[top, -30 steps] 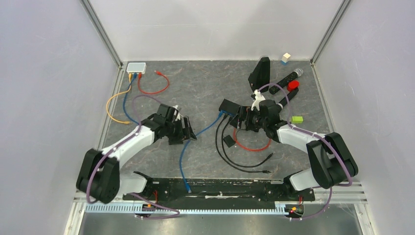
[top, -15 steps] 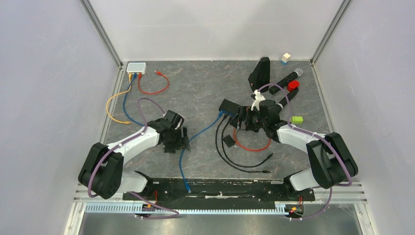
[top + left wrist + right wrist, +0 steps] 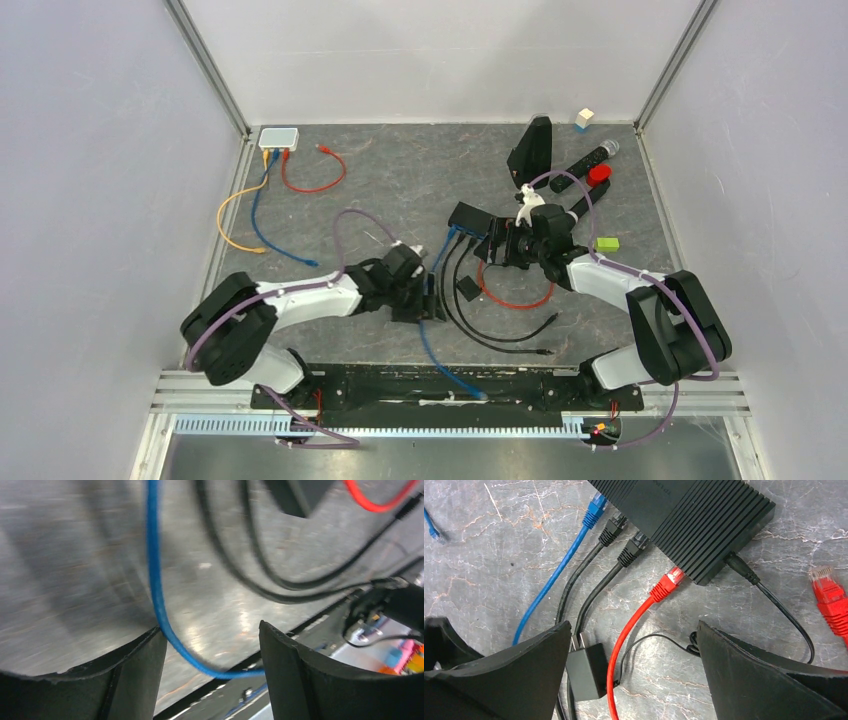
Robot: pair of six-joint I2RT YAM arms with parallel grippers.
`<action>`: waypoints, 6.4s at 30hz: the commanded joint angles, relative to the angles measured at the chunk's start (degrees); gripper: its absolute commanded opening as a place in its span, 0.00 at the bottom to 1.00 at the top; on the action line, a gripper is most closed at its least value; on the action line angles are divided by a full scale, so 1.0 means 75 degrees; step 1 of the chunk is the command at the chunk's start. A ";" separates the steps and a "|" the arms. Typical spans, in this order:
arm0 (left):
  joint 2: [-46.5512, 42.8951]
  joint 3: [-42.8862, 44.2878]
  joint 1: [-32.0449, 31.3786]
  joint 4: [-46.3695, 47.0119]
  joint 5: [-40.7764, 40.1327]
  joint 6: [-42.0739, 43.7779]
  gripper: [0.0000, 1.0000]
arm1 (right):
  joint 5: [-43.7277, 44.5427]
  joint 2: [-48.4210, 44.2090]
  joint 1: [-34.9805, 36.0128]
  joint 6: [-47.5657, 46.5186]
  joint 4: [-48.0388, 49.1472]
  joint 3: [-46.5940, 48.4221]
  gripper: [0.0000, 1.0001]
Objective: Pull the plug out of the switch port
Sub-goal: Move the switch port to the center of the board.
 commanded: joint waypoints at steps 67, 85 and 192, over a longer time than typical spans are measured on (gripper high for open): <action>-0.2429 0.0322 -0.1324 -0.1279 -0.5132 -0.0504 1.00 | 0.0504 0.0614 0.1985 -0.2302 -0.1385 0.2372 0.98; 0.0796 0.2004 -0.0032 0.0251 -0.2271 0.1057 0.96 | 0.1516 -0.5021 0.1909 -0.0705 -0.2361 -0.2131 0.85; 0.3109 0.1416 -0.2627 0.4526 0.1062 0.1746 0.45 | 0.1650 -0.6387 0.2670 0.0290 -0.5146 -0.1809 0.37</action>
